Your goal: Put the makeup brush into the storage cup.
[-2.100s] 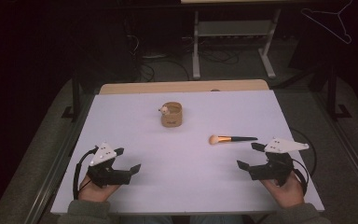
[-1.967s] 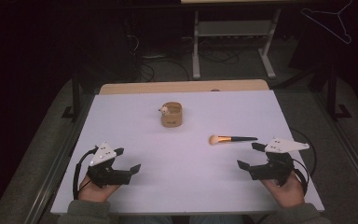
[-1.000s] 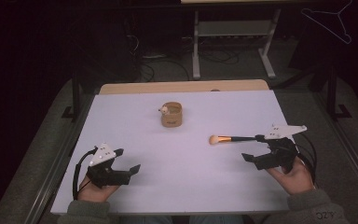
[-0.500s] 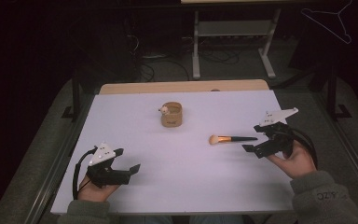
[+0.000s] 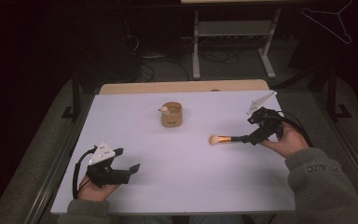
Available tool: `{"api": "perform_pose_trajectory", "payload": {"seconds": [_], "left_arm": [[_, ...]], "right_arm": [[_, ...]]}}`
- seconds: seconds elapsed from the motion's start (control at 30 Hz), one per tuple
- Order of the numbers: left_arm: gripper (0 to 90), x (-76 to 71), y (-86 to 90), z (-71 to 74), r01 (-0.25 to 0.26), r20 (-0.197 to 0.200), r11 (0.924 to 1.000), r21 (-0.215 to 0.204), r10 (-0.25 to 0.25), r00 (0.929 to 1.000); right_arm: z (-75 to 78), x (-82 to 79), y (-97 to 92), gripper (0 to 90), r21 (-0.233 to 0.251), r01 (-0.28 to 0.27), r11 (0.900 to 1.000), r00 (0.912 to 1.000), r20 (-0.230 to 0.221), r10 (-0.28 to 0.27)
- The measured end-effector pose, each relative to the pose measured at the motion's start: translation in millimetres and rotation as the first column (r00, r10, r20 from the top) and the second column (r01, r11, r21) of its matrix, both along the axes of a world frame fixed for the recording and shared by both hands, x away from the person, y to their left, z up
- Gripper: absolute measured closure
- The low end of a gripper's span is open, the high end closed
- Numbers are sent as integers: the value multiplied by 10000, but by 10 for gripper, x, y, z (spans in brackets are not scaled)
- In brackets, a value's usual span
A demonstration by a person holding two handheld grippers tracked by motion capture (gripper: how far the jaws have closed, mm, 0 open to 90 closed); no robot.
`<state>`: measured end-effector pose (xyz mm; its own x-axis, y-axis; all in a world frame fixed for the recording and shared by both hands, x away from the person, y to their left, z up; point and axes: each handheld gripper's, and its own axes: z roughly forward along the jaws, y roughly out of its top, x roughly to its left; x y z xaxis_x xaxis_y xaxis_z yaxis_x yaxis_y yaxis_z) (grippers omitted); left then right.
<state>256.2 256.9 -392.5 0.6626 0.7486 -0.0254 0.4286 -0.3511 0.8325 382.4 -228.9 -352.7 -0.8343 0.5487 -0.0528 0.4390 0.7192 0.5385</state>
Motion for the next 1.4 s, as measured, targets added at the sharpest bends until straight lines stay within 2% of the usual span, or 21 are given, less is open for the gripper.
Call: {"api": "perform_pose_trajectory", "payload": {"seconds": [0.07, 0.1, 0.23, 0.27, 0.37, 0.43, 0.5, 0.63, 0.73, 0.9, 0.97, 1.07, 1.1, 1.17, 1.33, 1.37, 1.4], "left_arm": [[147, 3, 3, 0, 10, 1, 10000, 21, -10, 10000], [147, 4, 3, -2, 12, 4, 10000, 11, -12, 10000], [147, 9, 1, -7, 20, -29, 10000, 16, -20, 10000], [147, 11, 5, -5, 50, -23, 10000, 74, -49, 10000], [148, 13, 5, -8, 54, -37, 10000, 70, -54, 10000], [148, 16, 6, -13, 67, -2, 10000, 22, -67, 10000], [148, 16, 7, -14, 57, -11, 10000, -6, -57, 10000], [148, 17, 9, -12, 73, -43, 10000, 11, -73, 10000], [148, 22, 12, -19, 93, 10, 9999, -42, -93, 10000], [148, 25, 12, -23, 120, -10, 9999, -42, -120, 9999], [149, 26, 12, -23, 130, 9, 9999, -46, -130, 9999], [149, 25, 14, -23, 111, -29, 9999, -57, -111, 9999], [149, 24, 15, -24, 94, -38, 9999, -68, -95, 9999], [150, 22, 16, -23, 83, -31, 9999, -88, -83, 10000], [149, 19, 20, -23, 78, -58, 9999, -87, -78, 10000], [150, 20, 21, -24, 78, -52, 9999, -83, -79, 10000], [150, 21, 21, -24, 91, -41, 9999, -76, -91, 10000]], "right_arm": [[-4, 59, 21, 157, -22, -82, 10000, 9999, -94, 81], [-10, 123, 49, 163, -163, -206, 9997, 9994, -266, 202], [-25, 224, 96, 168, -480, -411, 9980, 9984, -413, 391], [-34, 289, 133, 188, -646, -594, 9961, 9969, -558, 558], [-46, 350, 170, 205, -739, -771, 9943, 9944, -783, 713], [-79, 434, 221, 222, -1019, -978, 9900, 9913, -981, 878], [-89, 451, 230, 234, -1023, -984, 9899, 9905, -1061, 875], [-181, 545, 269, 257, -1443, -1188, 9824, 9856, -1368, 991], [-249, 587, 280, 294, -1478, -1312, 9803, 9821, -1539, 1082], [-391, 612, 348, 357, -1867, -1745, 9668, 9704, -1990, 1367], [-486, 626, 396, 404, -2034, -2055, 9573, 9616, -2240, 1588], [-535, 630, 433, 432, -2208, -2149, 9513, 9598, -2280, 1639], [-574, 637, 459, 468, -2288, -2290, 9461, 9566, -2326, 1753], [-591, 638, 469, 482, -2332, -2341, 9438, 9545, -2395, 1776], [-646, 645, 484, 575, -2498, -2671, 9307, 9457, -2536, 2033], [-656, 643, 485, 604, -2603, -2872, 9218, 9418, -2525, 2221], [-656, 643, 485, 604, -2603, -2872, 9218, 9418, -2525, 2221]]}}
